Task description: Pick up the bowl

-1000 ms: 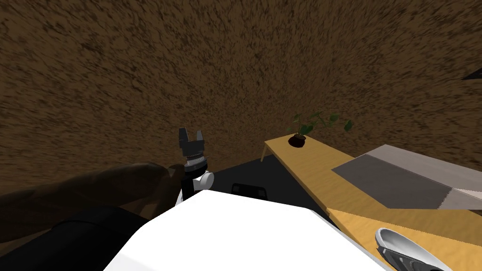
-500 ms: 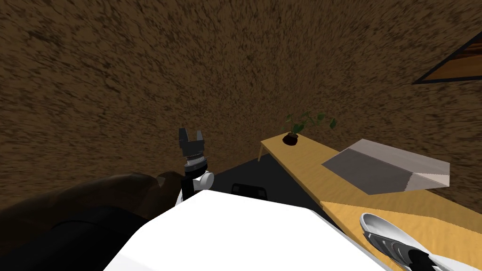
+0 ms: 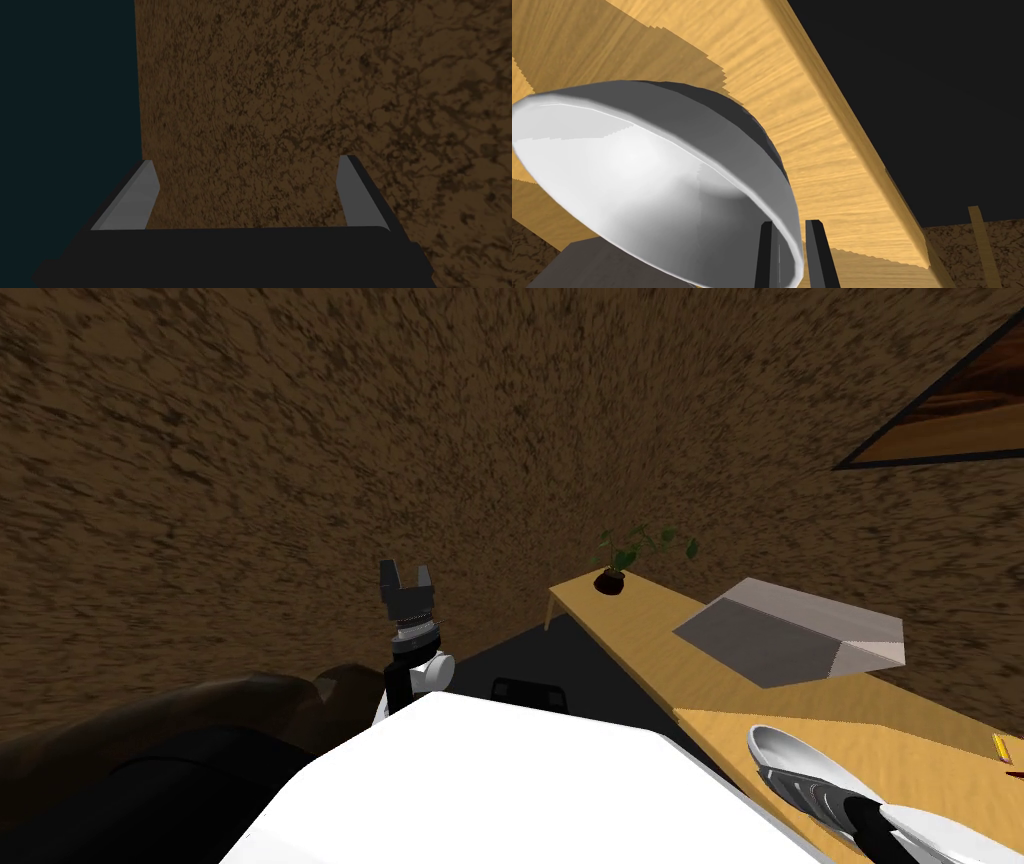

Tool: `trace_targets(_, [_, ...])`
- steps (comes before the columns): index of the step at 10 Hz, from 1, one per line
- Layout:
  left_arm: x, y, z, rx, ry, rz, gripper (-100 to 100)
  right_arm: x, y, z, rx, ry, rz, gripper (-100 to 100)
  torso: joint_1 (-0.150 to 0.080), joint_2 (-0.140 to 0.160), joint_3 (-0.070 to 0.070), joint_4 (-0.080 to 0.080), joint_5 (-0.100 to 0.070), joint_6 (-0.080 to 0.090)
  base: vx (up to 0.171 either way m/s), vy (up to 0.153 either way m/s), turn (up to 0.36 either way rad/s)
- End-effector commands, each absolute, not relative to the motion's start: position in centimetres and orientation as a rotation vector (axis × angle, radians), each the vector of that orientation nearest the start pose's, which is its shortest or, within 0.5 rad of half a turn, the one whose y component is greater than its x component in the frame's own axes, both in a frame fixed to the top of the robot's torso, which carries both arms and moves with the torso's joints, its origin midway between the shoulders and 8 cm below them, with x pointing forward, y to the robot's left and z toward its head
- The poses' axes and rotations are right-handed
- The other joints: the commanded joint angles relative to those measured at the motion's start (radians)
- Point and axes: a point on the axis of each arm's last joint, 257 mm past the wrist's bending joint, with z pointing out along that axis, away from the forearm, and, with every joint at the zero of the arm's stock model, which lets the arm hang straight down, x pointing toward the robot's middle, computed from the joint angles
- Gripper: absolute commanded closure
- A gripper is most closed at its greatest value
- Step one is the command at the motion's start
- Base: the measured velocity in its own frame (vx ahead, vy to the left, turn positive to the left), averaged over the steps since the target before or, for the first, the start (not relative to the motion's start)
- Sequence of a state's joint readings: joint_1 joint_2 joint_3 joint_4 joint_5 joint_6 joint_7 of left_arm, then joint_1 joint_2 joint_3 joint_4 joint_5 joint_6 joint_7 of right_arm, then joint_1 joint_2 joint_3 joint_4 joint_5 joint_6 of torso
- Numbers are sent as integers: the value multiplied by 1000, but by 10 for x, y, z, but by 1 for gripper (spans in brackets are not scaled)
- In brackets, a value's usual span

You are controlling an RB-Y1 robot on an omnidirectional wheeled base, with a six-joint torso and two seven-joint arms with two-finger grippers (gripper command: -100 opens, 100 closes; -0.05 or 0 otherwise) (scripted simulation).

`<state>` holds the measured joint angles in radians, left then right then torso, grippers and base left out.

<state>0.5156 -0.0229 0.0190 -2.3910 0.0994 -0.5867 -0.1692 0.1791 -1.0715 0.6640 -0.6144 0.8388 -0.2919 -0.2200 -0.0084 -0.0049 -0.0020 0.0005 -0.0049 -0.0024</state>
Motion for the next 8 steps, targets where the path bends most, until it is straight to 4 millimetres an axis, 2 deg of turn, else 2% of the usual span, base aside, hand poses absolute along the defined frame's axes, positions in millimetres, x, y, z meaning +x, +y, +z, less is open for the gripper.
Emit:
trace_targets(1, [298,294,82,-531,442,-1212,0,116,-703,-492,-9,2830,-465,100,0,0,0,0,0,0,56,14,-205])
trace_targets(3, [298,294,82,-531,441,-1212,0,112,-704,-493,-81,2852,-484,100,0,0,0,0,0,-2,15,3,18])
trace_targets(4, [298,294,82,-531,441,-1212,0,140,-697,-489,-32,2807,-441,100,0,1,0,0,0,-2,43,2,-328])
trace_targets(5, [298,294,82,-531,442,-1212,0,138,-698,-489,-64,2816,-451,100,-1,-1,0,0,0,0,48,15,-191])
trace_targets(7, [298,294,82,-531,441,-1212,0,133,-700,-490,-140,2839,-475,100,0,0,0,1,0,-2,15,3,24])
trace_targets(8, [298,294,82,-531,441,-1212,0,161,-694,-485,-87,2794,-434,100,0,1,1,1,0,-2,48,-2,-309])
